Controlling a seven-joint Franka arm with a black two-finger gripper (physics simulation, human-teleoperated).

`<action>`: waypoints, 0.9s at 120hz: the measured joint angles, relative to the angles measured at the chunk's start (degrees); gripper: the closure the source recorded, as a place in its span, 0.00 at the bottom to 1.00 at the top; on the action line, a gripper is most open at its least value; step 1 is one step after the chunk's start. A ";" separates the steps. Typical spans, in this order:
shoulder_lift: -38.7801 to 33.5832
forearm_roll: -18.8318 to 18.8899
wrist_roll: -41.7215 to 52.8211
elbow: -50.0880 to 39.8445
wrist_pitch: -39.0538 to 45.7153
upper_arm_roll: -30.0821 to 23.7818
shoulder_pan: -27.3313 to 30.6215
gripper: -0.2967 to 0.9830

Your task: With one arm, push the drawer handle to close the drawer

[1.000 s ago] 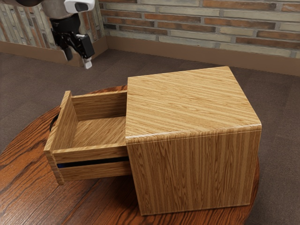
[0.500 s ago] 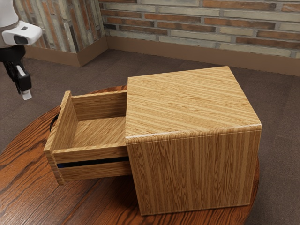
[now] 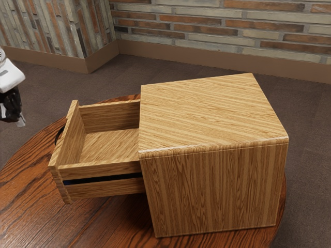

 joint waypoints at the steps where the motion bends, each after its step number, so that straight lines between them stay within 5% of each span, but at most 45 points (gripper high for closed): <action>1: 0.01 -0.01 0.51 -0.07 -0.11 0.02 0.00 0.83; 56: 6.32 -7.89 20.69 -2.51 1.43 -0.18 -0.25 0.84; 108: 11.55 -12.54 24.21 -2.12 7.59 -2.56 -0.19 0.85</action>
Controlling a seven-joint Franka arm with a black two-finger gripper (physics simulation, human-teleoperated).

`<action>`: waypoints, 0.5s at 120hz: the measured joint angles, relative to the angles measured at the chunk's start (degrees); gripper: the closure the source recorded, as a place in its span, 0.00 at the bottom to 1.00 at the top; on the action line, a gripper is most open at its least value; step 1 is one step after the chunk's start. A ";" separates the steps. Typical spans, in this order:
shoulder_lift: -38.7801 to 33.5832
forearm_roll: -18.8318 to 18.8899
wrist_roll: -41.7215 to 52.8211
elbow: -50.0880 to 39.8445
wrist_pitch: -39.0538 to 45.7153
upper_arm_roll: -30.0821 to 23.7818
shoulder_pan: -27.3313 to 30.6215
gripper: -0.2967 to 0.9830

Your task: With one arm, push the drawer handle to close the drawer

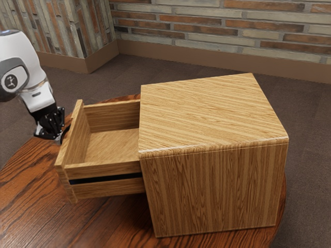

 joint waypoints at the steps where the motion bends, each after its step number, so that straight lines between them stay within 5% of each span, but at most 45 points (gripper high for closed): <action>1: 0.08 -0.07 0.00 0.00 0.10 -0.13 0.01 0.85; 60: 4.88 -3.72 -1.79 1.63 4.75 -5.69 -0.04 0.85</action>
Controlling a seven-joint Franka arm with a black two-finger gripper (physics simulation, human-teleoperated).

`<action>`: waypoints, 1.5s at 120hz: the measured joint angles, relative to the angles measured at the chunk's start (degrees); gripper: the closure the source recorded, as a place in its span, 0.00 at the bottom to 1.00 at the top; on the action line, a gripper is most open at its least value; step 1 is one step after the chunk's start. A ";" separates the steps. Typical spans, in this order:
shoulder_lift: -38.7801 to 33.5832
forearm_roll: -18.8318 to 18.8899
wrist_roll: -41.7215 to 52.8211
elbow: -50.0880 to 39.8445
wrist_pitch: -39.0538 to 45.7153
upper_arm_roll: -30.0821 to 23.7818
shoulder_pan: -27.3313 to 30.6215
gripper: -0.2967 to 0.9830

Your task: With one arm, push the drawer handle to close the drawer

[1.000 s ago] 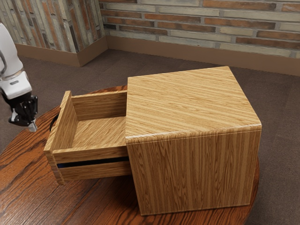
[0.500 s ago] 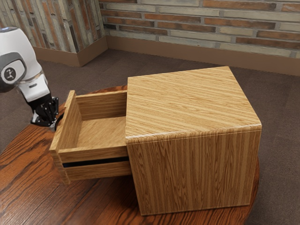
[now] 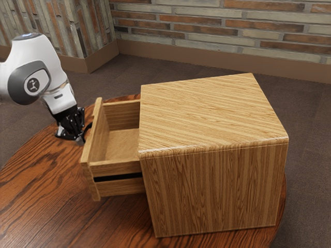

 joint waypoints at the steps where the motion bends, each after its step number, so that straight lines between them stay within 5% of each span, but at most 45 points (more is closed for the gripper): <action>1: 0.10 -0.06 -0.04 0.07 0.06 -0.07 0.00 0.85; 138: 14.09 -7.87 -9.02 12.92 6.60 -12.25 0.31 0.85; 162: 12.38 -8.87 -10.35 11.39 6.40 -11.95 0.05 0.85; 180: 3.58 -7.91 -11.97 11.34 -1.24 -8.98 2.64 0.85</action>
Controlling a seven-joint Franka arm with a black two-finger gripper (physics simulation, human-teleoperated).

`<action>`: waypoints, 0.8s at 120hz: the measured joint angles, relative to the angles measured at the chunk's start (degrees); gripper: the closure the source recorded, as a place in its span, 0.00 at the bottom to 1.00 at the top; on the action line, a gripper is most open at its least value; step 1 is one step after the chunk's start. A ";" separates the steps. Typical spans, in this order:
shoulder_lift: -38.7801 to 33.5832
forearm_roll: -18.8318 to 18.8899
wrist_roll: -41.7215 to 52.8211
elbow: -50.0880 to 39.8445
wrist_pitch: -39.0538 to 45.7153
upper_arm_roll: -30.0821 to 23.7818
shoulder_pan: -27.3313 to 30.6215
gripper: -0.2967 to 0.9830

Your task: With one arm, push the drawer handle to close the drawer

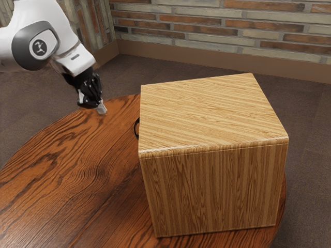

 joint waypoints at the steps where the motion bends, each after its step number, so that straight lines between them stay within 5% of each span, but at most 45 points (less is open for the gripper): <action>1: -0.37 0.18 -0.16 0.44 -0.69 0.08 0.22 0.85; 20: -0.48 3.06 -5.31 17.99 -14.00 -2.48 1.40 0.82; 37: 4.60 6.73 -12.05 30.58 -22.26 -4.88 1.26 0.68; 62: 6.37 9.05 -26.57 32.45 -27.78 -3.17 1.34 0.40; 96: 7.30 9.56 -42.73 31.08 -30.15 -2.99 1.30 0.28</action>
